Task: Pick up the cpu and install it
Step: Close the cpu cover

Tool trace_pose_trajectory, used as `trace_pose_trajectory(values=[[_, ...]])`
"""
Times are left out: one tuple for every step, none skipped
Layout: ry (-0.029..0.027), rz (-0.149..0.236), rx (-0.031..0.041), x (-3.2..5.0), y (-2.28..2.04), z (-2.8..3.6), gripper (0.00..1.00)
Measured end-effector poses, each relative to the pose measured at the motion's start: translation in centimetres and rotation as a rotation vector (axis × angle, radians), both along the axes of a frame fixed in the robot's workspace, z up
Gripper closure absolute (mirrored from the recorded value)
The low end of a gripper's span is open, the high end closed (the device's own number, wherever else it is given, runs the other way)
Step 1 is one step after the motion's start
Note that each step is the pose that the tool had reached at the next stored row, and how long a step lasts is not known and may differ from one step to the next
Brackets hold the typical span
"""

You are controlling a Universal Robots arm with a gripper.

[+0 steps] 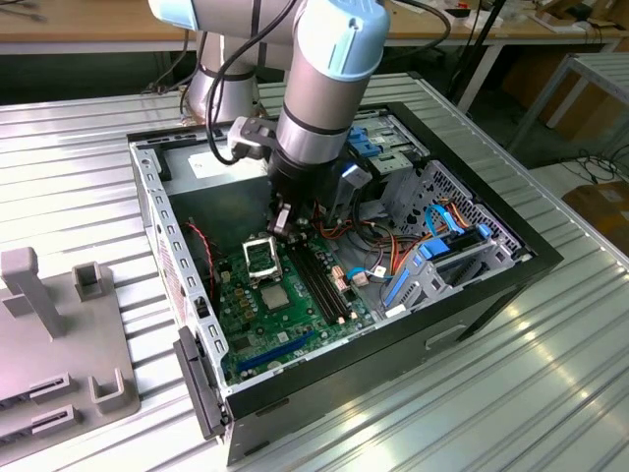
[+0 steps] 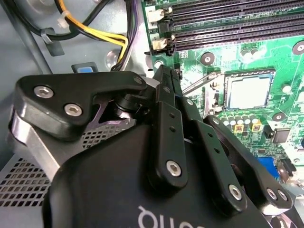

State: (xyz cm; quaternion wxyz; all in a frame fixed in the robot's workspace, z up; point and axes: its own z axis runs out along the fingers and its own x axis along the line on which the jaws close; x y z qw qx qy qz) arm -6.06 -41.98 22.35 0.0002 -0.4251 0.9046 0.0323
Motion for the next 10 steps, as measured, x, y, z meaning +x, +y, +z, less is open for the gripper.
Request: trace_pose_trajectory(values=[[0.0,0.0,0.0,-0.01,0.0,0.04,0.85],[0.0,0.0,-0.0001,-0.03,0.0,0.08,0.85],[0.0,0.0,-0.0001,-0.04,0.0,0.13,0.85],[0.0,0.0,-0.0001,-0.07,0.0,0.21,0.85],[0.0,0.0,-0.0001,-0.09,0.0,0.3,0.85],[0.0,0.0,0.0,-0.1,0.0,0.35,0.85],[0.0,0.0,0.0,-0.12,0.0,0.43,0.85],[0.0,0.0,0.0,-0.13,0.0,0.5,0.85],[0.0,0.0,-0.0001,-0.14,0.0,0.59,0.85],[0.0001,0.0,-0.0001,-0.15,0.0,0.66,0.85]])
